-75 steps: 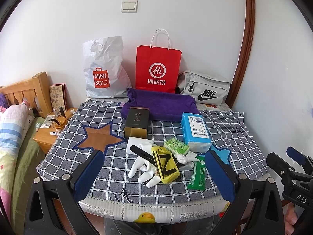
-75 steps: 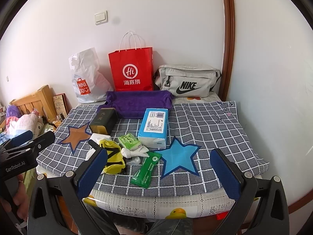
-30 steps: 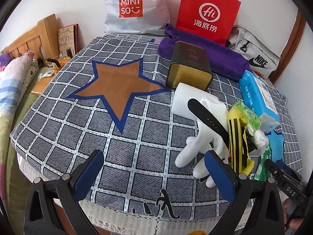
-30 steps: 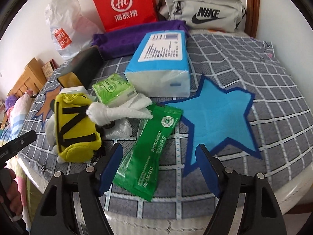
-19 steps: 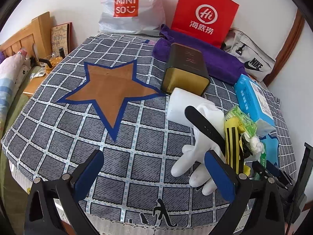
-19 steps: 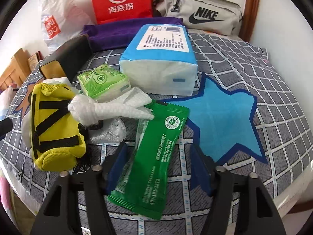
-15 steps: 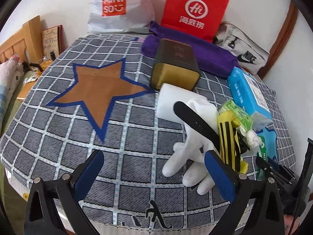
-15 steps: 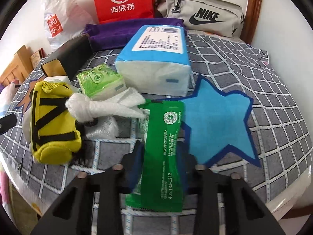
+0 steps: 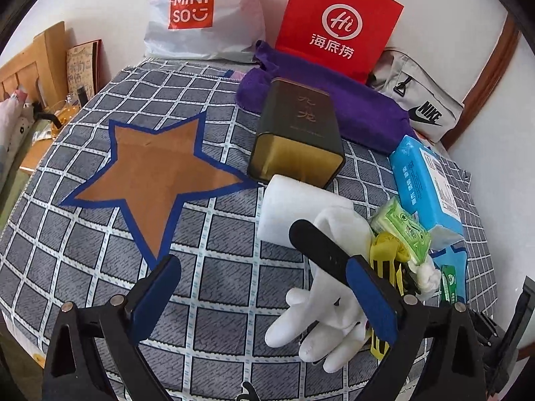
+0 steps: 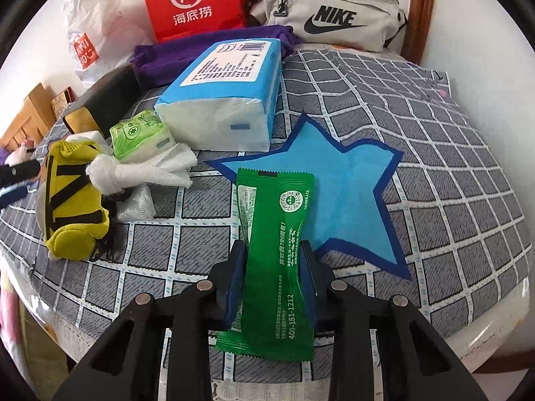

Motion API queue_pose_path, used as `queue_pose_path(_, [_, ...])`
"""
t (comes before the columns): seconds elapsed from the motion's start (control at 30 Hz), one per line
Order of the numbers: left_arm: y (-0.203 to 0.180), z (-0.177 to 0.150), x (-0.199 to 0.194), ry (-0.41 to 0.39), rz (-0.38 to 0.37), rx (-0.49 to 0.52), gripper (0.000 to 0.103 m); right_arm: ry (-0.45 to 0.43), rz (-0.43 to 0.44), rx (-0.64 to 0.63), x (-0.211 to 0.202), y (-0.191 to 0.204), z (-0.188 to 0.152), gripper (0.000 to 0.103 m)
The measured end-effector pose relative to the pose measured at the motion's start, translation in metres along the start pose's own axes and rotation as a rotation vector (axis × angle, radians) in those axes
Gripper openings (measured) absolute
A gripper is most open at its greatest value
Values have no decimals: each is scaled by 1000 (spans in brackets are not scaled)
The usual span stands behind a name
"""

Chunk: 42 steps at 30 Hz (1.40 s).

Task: Organize soft objects
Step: 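Grasp the white foam block with the left tool while the right tool holds the green packet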

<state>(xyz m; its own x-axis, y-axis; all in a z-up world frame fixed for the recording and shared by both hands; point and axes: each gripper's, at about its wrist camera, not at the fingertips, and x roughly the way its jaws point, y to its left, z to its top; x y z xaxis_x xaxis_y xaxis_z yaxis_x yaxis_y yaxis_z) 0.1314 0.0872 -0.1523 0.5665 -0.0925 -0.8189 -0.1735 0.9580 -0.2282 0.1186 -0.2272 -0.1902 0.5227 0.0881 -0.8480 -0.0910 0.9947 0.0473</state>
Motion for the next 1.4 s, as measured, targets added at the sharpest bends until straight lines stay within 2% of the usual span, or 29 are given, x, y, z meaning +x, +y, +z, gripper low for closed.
queue_pose_path(0.23, [4,12,10,11,-4,-3,84,1,6,-19,4,-1,5,32])
queue_pose_path(0.4, [9,17,4,-13,39,17,84,-7,14,-32,7,-4,8,32])
queue_pose_path(0.67, [31,10,13,17,99,29,84,-17,6,-55,11,-4,11,32])
queue_pose_path(0.9, [8,11,32,37,5,122,86,-10,-1,-70,13,-3,13,33])
queue_pose_path(1.07, [-12,11,41,7,15,248,87,-8,-8,-71,13,-2,14,33])
queue_pose_path(1.17, [-9,16,37,-25,-75,235,87,-6,-12,-73,14,-2,14,34])
queue_pose_path(1.3, [-7,19,41,-17,-163,226,87,-8,-22,-78,14,-1,15,34])
queue_pose_path(1.4, [-10,19,37,-44,-206,240,80,-7,-22,-78,14,-1,15,34])
